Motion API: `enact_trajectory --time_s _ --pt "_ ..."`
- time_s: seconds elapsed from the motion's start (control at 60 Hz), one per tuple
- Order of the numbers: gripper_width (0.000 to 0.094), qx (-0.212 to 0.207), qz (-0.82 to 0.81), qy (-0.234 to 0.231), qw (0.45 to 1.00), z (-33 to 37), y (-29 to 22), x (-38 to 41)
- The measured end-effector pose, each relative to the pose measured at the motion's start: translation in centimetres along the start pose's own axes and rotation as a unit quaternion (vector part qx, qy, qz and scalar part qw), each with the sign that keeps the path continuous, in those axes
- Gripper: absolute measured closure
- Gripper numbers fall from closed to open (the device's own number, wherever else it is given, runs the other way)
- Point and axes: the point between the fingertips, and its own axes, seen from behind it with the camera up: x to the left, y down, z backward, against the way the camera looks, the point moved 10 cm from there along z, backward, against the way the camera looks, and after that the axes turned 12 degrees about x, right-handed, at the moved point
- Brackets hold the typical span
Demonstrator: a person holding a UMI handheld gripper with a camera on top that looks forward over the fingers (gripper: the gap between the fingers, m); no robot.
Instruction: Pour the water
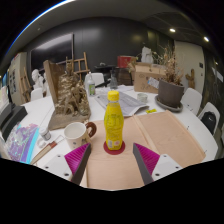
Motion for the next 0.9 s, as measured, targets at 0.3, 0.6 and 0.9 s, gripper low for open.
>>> enact_trajectory --time_s 0.3,0.6,0.9 --pt "0.0075 0.033 0.018 0.028 0.999 17.4 6.4 2.8" --pt "0.0073 0.013 0.056 0.055 0.997 24.6 9.5 3.8" --pt "0.0075 0.020 0.063 0.052 0.996 26.0 9.7 2.0"
